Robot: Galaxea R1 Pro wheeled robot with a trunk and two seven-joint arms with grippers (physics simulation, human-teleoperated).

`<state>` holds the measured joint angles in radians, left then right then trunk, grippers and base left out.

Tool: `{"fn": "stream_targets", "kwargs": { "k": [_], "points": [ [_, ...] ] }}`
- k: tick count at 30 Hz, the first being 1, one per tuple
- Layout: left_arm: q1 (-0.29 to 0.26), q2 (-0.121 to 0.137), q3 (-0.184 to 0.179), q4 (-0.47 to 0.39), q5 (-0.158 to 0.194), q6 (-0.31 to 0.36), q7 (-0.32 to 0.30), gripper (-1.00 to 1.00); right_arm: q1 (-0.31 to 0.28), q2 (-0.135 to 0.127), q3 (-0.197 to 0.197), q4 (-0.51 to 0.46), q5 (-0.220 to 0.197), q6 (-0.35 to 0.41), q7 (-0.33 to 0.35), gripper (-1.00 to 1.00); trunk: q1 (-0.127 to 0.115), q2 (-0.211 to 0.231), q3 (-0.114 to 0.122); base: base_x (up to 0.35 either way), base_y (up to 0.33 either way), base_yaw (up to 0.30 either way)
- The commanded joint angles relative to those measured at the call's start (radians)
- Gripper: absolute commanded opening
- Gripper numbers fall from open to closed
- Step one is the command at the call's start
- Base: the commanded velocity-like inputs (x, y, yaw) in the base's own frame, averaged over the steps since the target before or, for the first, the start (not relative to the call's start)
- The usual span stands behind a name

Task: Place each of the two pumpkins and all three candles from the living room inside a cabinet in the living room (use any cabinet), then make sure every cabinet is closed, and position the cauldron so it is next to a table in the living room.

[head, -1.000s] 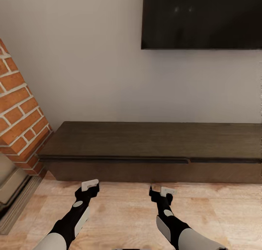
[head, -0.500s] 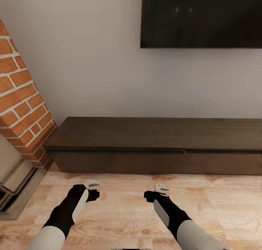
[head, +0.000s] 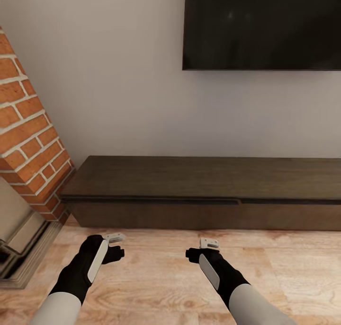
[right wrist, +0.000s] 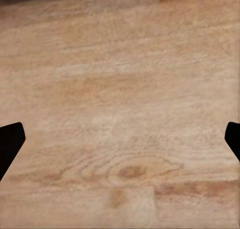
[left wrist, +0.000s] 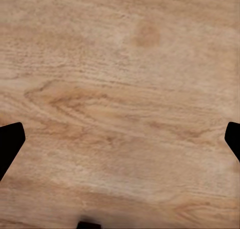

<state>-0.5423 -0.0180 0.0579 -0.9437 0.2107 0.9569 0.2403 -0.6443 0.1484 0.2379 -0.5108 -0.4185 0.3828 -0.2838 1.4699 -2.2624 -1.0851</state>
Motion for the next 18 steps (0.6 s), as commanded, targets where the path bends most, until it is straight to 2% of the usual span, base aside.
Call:
{"fn": "stream_targets", "kwargs": {
  "k": [1,4,10,18],
  "points": [
    [0.0,0.0,0.0,0.0,0.0,0.001,0.0,1.0,0.0,0.0,-0.001,0.0,0.0,0.002,-0.001,1.0,-0.004,0.007,0.003,0.0,0.0,0.0],
    [-0.001,0.0,0.0,0.0,0.0,0.001,0.0,1.0,0.0,0.0,-0.002,-0.011,0.0,0.02,-0.001,1.0,-0.015,0.028,0.013,-0.025,0.0,0.0],
    [-0.001,0.0,0.0,0.0,-0.001,0.002,0.002,1.0,0.0,0.0,-0.047,-0.041,0.0,0.122,0.0,1.0,-0.038,0.07,0.031,-0.168,0.0,0.0],
    [-0.001,-0.002,-0.001,0.001,-0.001,0.0,0.004,1.0,0.0,0.0,-0.057,-0.048,-0.001,0.14,0.001,1.0,-0.069,0.126,0.056,-0.018,0.0,0.0]
  ]
}}
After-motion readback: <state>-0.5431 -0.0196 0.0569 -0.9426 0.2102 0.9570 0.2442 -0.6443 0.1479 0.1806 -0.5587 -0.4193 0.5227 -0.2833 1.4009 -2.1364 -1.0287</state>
